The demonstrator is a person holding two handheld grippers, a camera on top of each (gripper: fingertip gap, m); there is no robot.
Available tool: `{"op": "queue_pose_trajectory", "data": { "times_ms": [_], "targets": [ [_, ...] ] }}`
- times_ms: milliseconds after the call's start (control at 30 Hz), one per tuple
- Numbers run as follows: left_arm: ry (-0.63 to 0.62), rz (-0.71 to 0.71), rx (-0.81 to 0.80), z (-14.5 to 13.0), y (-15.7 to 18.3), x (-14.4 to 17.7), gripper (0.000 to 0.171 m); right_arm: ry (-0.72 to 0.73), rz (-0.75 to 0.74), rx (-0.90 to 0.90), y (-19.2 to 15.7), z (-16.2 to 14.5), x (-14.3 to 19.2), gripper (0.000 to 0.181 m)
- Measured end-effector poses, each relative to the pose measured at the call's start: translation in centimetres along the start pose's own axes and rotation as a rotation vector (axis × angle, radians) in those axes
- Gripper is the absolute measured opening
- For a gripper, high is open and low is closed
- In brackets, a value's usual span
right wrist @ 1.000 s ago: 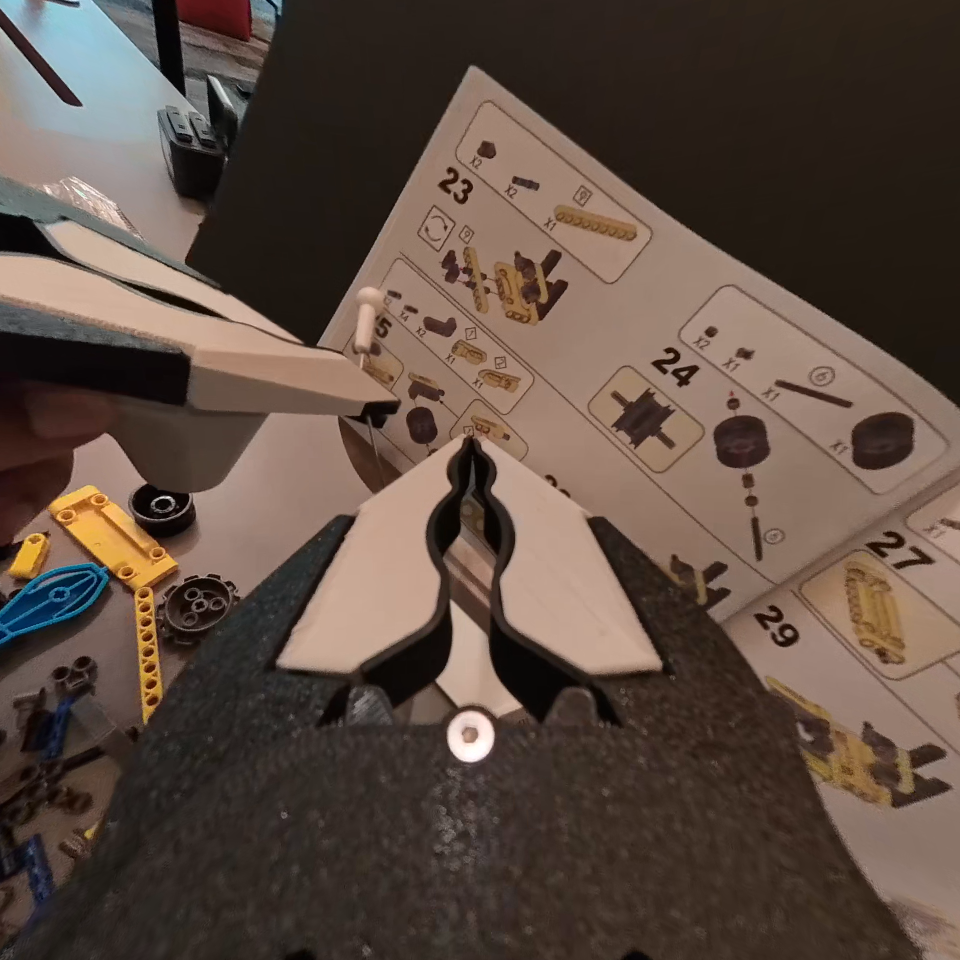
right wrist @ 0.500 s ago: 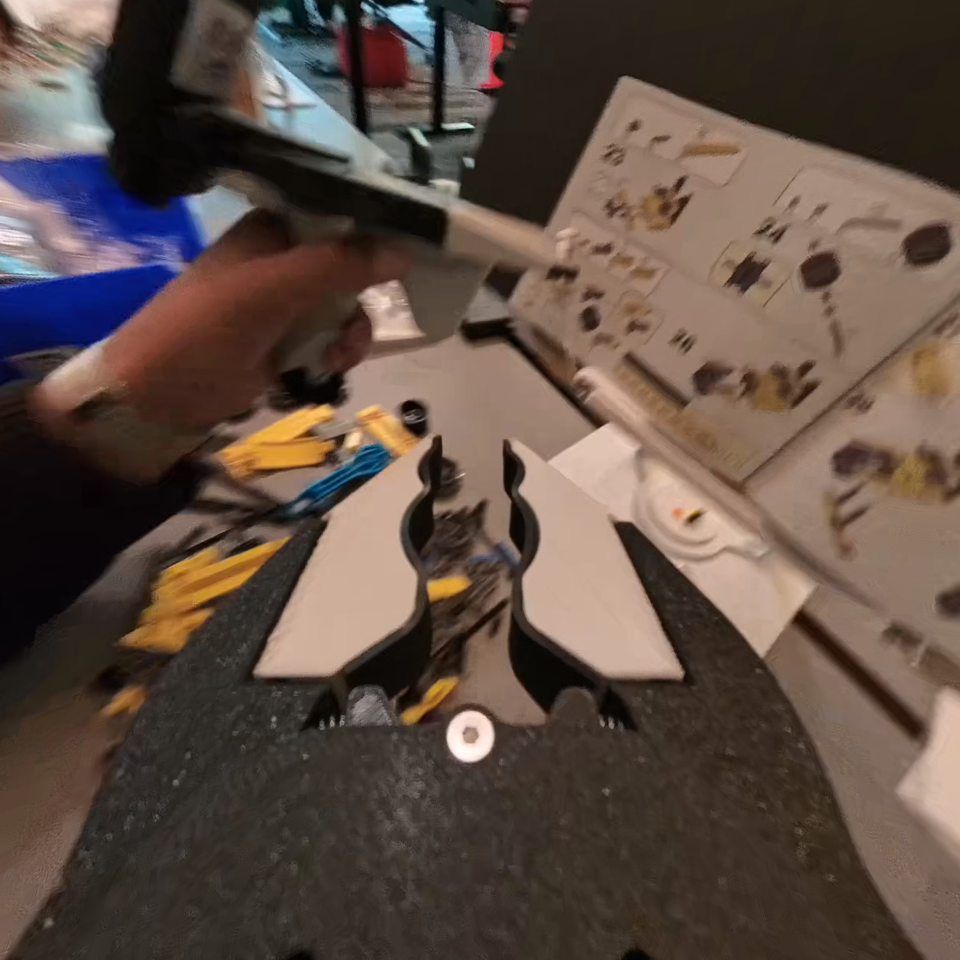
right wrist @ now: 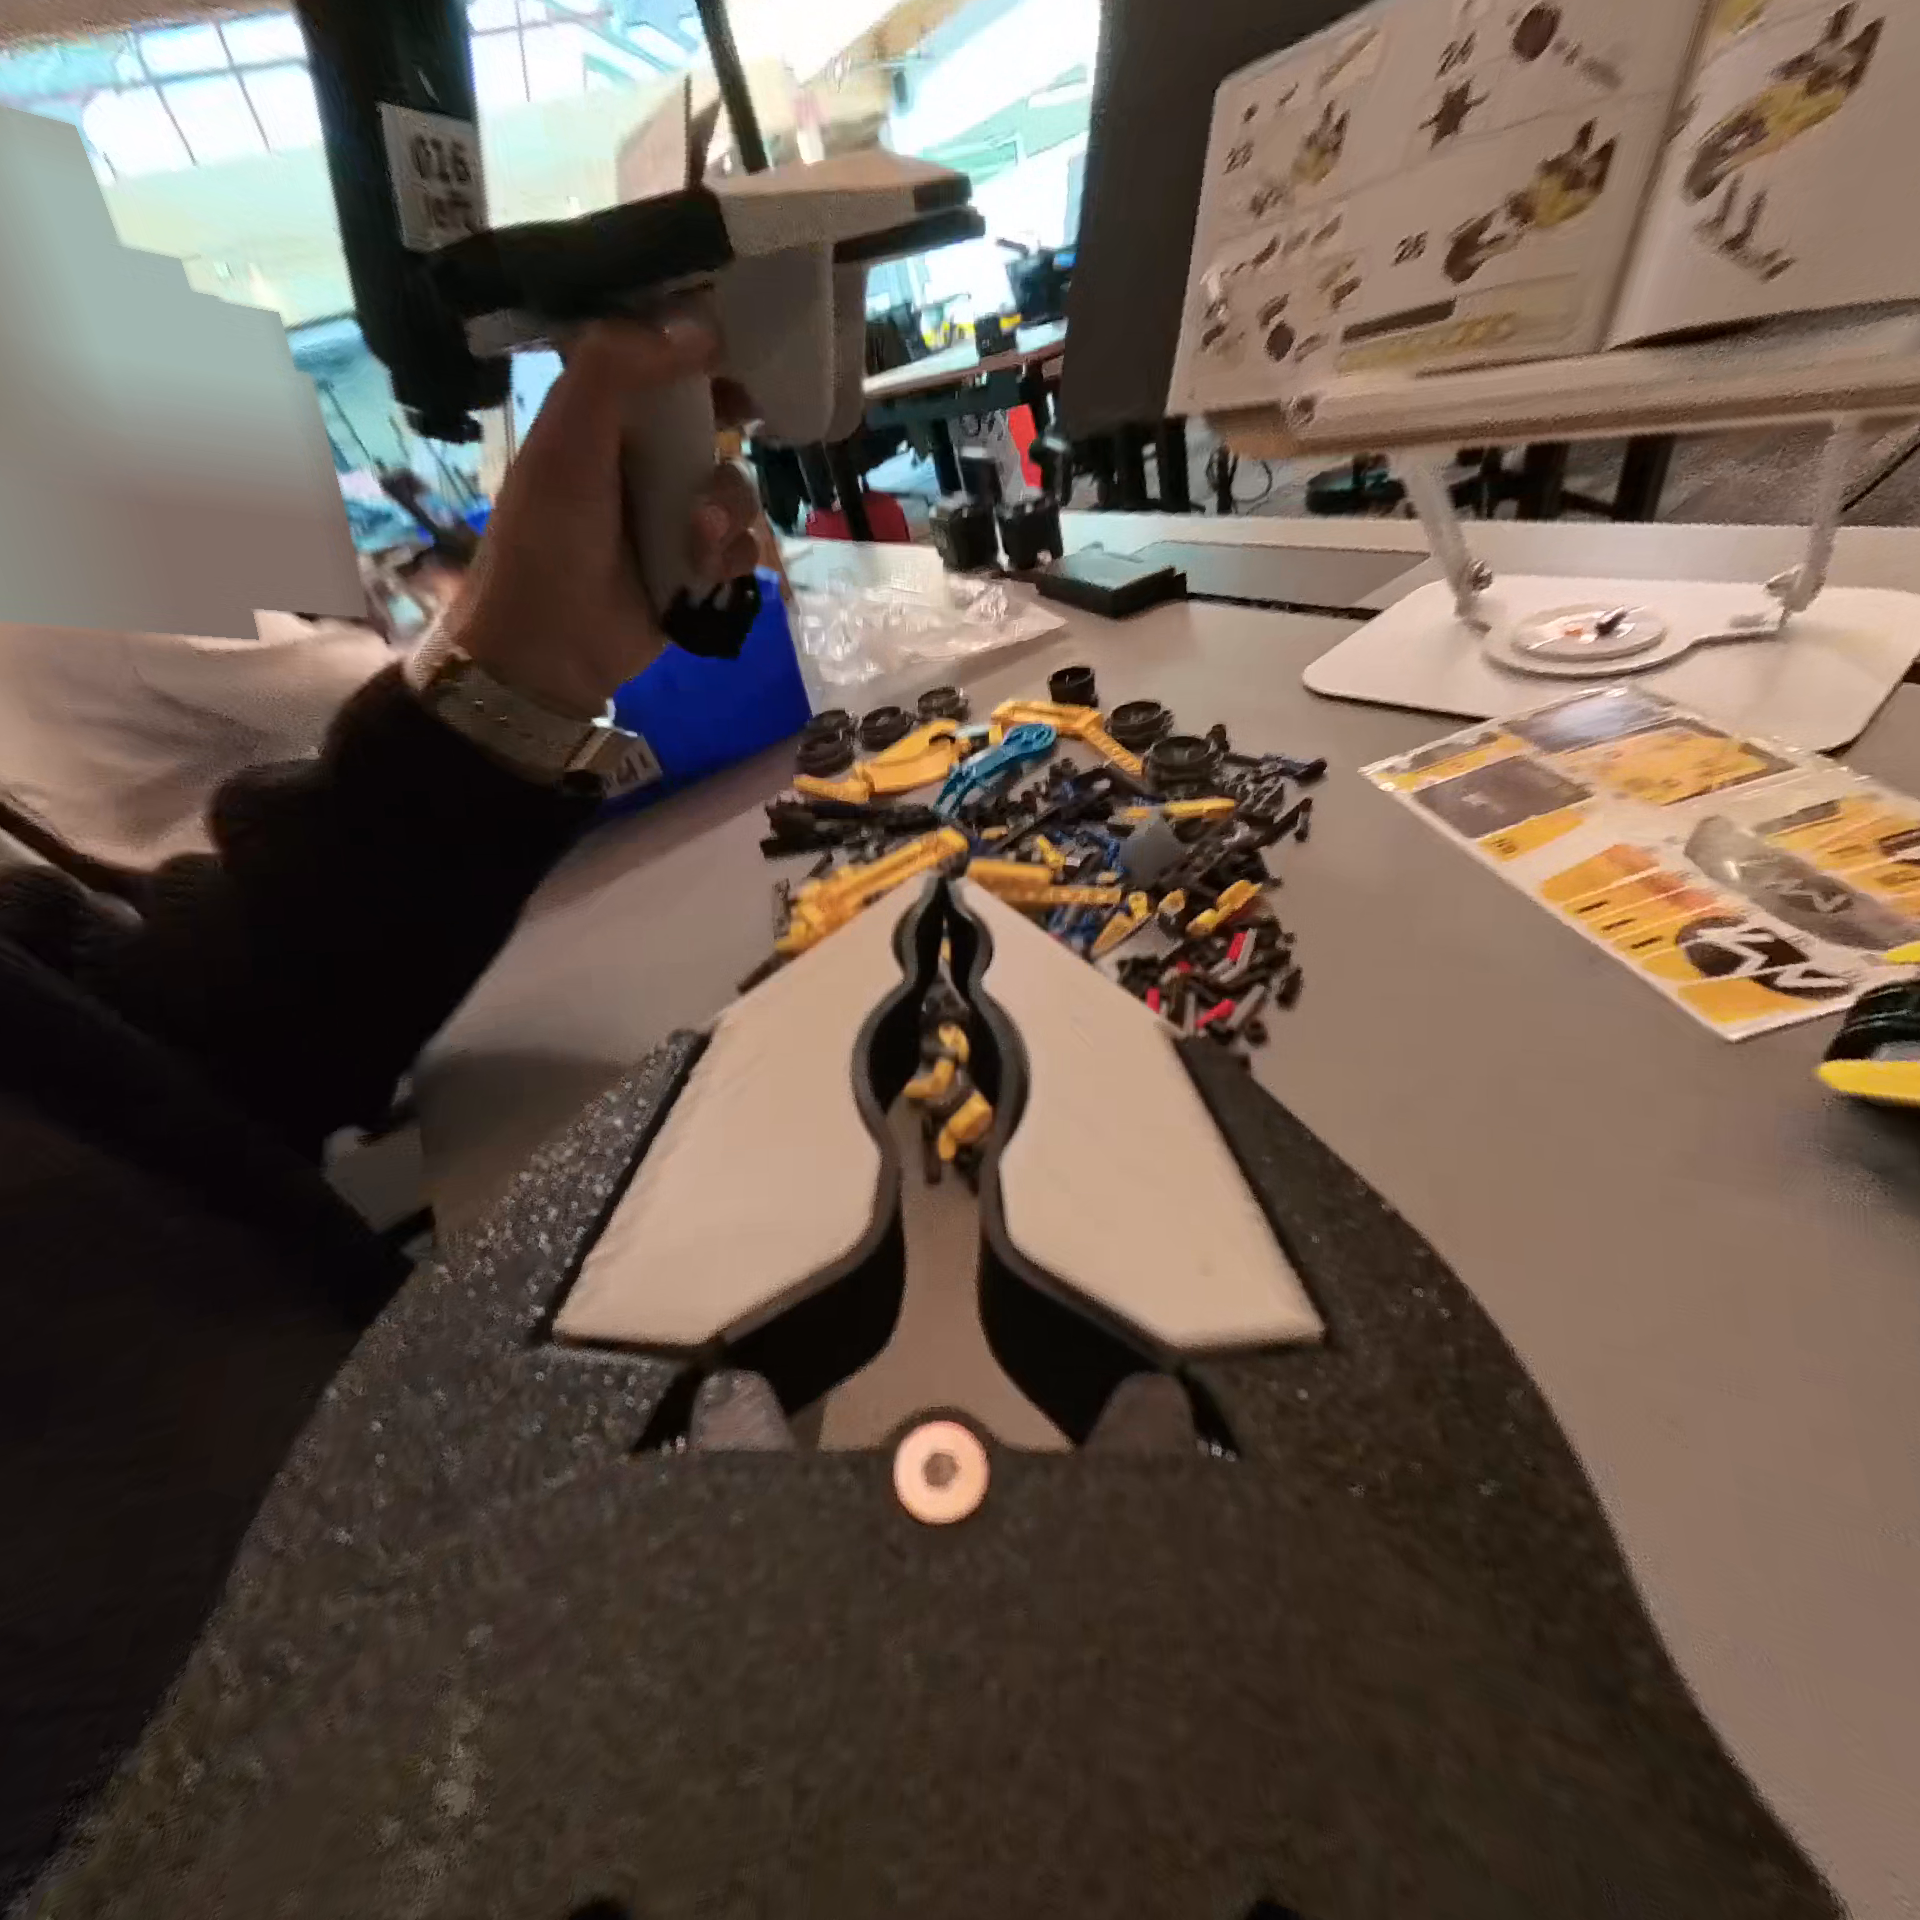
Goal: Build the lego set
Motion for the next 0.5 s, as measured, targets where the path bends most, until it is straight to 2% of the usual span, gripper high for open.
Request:
{"op": "queue_pose_trajectory", "data": {
  "times_ms": [33,167,267,333,400,500],
  "targets": [
    [-0.005,0.0,-0.022,-1.5,1.1,0.7,0.002,-0.028,-0.009,0.038,-0.3,-1.0,-0.3,0.0],
    [-0.034,0.011,-0.026,-6.7,4.3,2.9,0.0,-0.212,-0.051,0.167,-2.1,-4.9,-1.7,0.0],
    [-0.061,-0.048,-0.033,-9.6,5.4,3.5,0.0,-0.187,-0.08,0.236,-3.5,-5.0,-1.4,0.0],
    [-0.127,-0.029,-0.063,-11.5,4.6,3.2,0.0,-0.197,-0.108,0.266,-3.6,-5.2,-1.3,0.0],
    [-0.17,-0.032,-0.062,-12.3,3.9,3.3,0.0,-0.224,-0.127,0.265,-3.5,-5.4,-1.4,0.0],
    [-0.102,-0.044,-0.037,-12.0,3.7,4.4,0.0,-0.264,-0.157,0.249,-3.0,-5.7,-1.8,0.0]
  ]
}}
Point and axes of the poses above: each gripper's, where its closed fingertips meet, x back along the fingers, z out of its top, y = z × x across the jaws, the point moved 8 cm from there along x, back along the fingers, and after that the axes turned 2 degrees about x, right-handed, at the moved point
